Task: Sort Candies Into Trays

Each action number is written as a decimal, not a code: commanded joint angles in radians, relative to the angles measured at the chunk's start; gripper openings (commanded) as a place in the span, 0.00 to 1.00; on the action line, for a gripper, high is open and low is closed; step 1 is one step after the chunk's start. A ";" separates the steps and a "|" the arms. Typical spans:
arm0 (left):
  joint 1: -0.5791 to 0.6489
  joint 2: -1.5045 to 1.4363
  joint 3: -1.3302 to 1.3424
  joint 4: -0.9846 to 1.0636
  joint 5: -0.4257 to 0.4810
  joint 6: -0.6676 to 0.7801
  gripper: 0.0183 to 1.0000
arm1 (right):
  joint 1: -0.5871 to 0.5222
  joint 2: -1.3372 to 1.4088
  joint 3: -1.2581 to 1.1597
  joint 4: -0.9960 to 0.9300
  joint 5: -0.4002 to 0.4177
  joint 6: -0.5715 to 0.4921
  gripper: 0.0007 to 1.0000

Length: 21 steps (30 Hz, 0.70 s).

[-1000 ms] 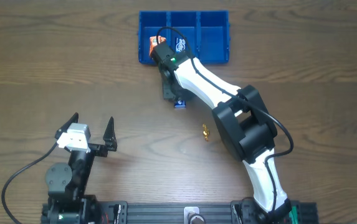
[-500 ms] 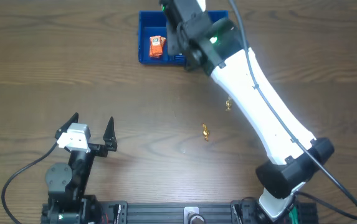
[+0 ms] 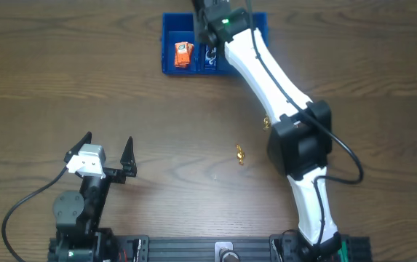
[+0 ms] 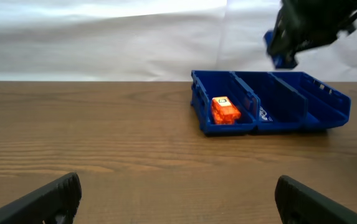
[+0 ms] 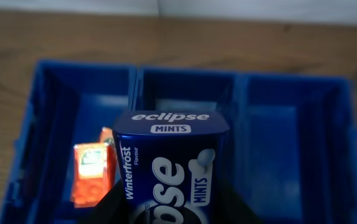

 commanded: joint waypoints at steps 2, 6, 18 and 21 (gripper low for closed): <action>-0.003 -0.006 -0.020 -0.031 0.018 0.014 1.00 | -0.004 0.040 0.011 0.019 -0.023 0.013 0.04; -0.003 -0.006 -0.020 -0.031 0.018 0.014 1.00 | -0.004 0.043 0.011 0.023 -0.022 0.012 0.07; -0.003 -0.006 -0.020 -0.031 0.018 0.014 1.00 | -0.011 0.043 0.011 0.046 -0.022 0.008 0.87; -0.003 -0.006 -0.020 -0.031 0.018 0.015 1.00 | -0.013 0.043 0.011 0.061 -0.030 0.009 1.00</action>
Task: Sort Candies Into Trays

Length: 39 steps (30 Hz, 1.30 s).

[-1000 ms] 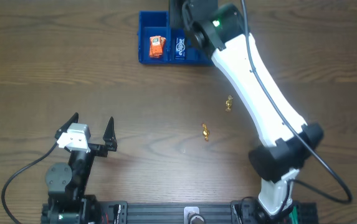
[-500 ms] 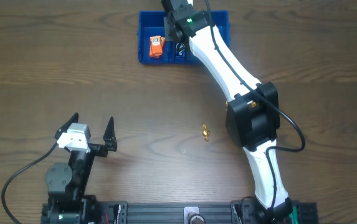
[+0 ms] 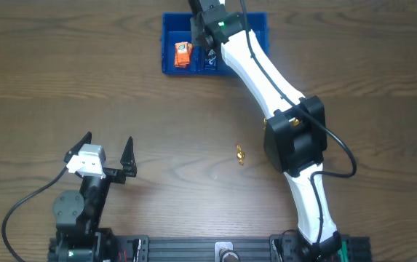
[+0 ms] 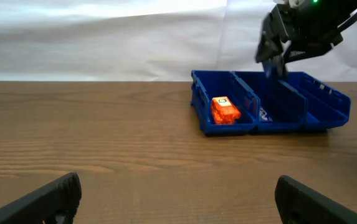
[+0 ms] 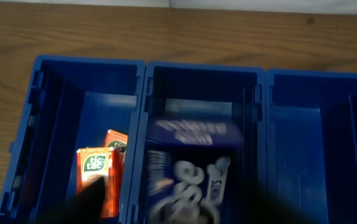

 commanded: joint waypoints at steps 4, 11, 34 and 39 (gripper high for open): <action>-0.003 -0.006 -0.020 -0.031 0.018 0.014 1.00 | -0.010 0.008 0.011 0.035 -0.005 0.002 1.00; -0.003 -0.006 -0.020 -0.031 0.018 0.014 1.00 | 0.013 -0.109 0.011 -0.163 -0.005 -0.031 1.00; -0.003 -0.006 -0.020 -0.031 0.018 0.015 1.00 | 0.083 -0.704 -1.189 -0.071 -0.148 0.244 1.00; -0.003 -0.006 -0.020 -0.031 0.018 0.014 1.00 | 0.087 -0.688 -1.266 -0.008 -0.174 0.243 1.00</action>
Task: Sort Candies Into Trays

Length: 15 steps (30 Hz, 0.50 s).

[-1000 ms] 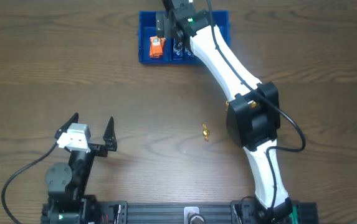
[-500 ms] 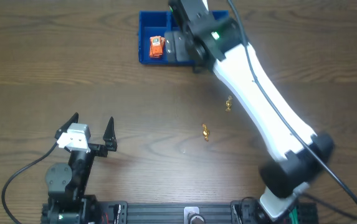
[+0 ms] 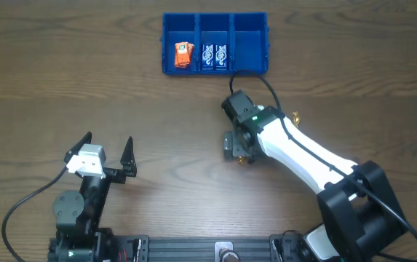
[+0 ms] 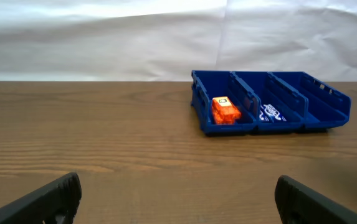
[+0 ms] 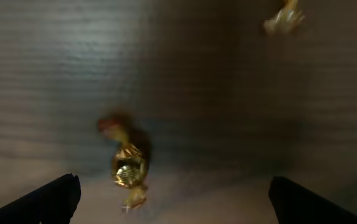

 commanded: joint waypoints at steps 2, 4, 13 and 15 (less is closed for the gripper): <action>-0.003 -0.006 -0.021 -0.030 0.018 0.014 1.00 | 0.014 -0.003 -0.053 0.066 -0.026 0.026 1.00; -0.003 -0.006 -0.021 -0.030 0.018 0.014 1.00 | 0.030 -0.003 -0.053 0.079 -0.026 0.013 1.00; -0.003 -0.006 -0.021 -0.030 0.018 0.015 1.00 | 0.057 0.050 -0.053 0.134 -0.022 0.002 0.98; -0.003 -0.006 -0.021 -0.030 0.018 0.014 1.00 | 0.057 0.064 -0.053 0.145 -0.022 0.002 0.96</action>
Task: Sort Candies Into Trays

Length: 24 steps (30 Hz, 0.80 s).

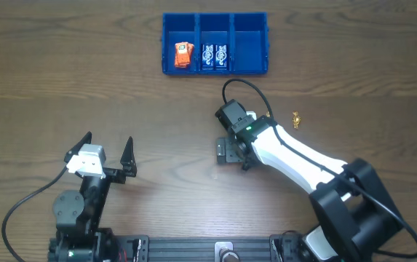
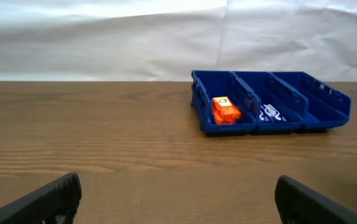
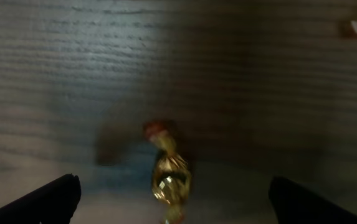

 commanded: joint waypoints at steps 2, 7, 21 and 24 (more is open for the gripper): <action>-0.003 -0.006 -0.021 -0.030 0.018 0.015 1.00 | 0.003 0.048 -0.005 0.024 0.006 -0.003 0.93; -0.003 -0.006 -0.021 -0.030 0.018 0.014 1.00 | 0.003 0.048 -0.005 0.023 0.005 0.000 0.76; -0.003 -0.006 -0.021 -0.030 0.018 0.014 1.00 | 0.003 0.048 -0.005 0.021 0.006 0.000 0.24; -0.003 -0.006 -0.021 -0.030 0.018 0.014 1.00 | 0.003 0.048 -0.005 0.023 0.006 0.000 0.17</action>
